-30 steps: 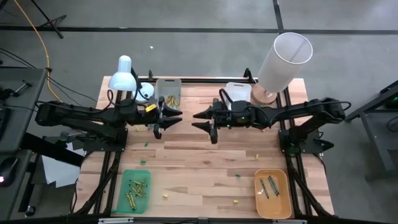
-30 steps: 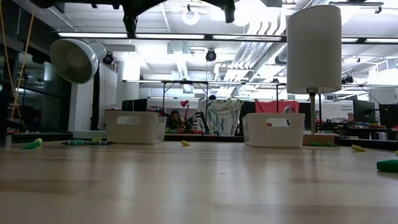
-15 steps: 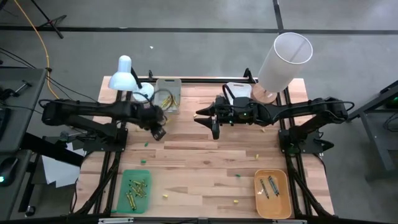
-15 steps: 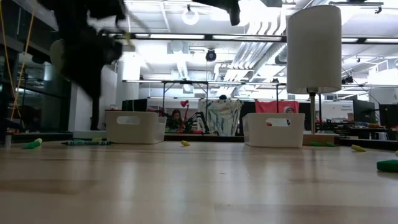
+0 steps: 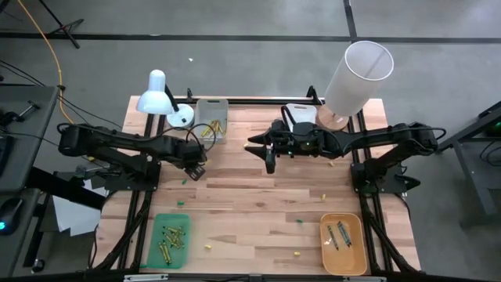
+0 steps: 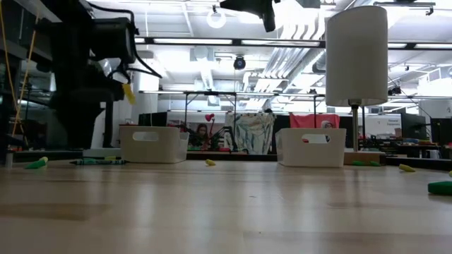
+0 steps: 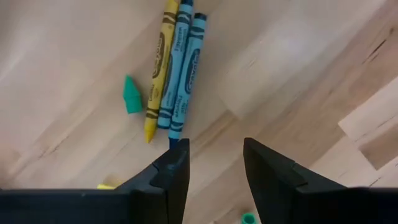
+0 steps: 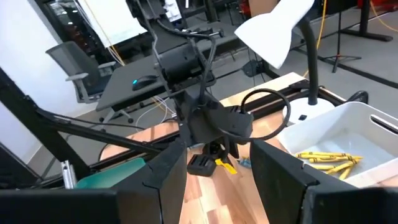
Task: Sort crayons
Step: Put the blue crayon into the yellow bin
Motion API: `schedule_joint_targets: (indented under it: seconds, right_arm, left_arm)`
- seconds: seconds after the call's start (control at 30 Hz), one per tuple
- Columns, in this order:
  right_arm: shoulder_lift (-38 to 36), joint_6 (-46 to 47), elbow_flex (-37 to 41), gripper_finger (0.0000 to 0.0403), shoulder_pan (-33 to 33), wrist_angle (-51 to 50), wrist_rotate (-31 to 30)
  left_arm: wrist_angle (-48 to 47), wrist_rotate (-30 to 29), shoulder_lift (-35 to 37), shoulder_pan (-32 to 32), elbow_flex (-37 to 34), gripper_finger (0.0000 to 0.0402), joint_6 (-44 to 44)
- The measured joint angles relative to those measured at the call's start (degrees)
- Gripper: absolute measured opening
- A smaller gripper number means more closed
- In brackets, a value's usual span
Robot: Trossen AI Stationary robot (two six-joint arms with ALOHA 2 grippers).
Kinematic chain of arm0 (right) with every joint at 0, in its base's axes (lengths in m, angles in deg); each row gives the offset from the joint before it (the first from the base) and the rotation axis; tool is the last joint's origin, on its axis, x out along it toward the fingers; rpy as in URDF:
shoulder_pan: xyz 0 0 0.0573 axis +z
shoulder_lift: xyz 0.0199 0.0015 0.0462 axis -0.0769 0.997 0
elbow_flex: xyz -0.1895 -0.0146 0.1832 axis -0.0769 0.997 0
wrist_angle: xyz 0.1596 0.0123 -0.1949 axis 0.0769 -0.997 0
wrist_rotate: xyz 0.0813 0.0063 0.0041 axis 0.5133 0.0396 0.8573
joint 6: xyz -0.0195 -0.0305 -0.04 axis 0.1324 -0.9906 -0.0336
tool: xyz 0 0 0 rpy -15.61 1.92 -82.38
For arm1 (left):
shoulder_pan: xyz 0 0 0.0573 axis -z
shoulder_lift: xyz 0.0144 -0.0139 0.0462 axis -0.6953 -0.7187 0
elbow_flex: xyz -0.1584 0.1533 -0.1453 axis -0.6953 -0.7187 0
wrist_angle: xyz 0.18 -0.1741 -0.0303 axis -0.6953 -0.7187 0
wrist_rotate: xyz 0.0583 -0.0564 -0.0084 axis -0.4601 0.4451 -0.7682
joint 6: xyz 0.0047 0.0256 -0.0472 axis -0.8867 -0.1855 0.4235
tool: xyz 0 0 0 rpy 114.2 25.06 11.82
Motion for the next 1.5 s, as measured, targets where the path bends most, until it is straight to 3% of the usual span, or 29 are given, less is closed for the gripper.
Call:
schedule_joint_targets:
  seconds: [0.37,1.0,1.2,1.5]
  right_arm:
    - [0.0,0.27,0.0,0.0167,0.0,-0.63,-0.16]
    - [0.0,2.42,0.0,0.0167,0.0,-2.04,-0.14]
    - [0.0,2.43,0.02,0.0167,0.0,-3.14,-0.11]
    - [0.0,2.43,0.0,0.0167,0.0,-3.84,-0.11]
  left_arm:
    - [3.06,1.81,-6.94,-4.03,-0.02,0.014,-10.4]
    - [4.6,-1.56,-8.35,-5.39,-0.02,0.014,-12.41]
    - [6.83,3.61,-10.28,-6.88,0.09,0.014,-14.84]
    - [7.22,4.34,-11.71,-6.86,0.14,0.014,-14.53]
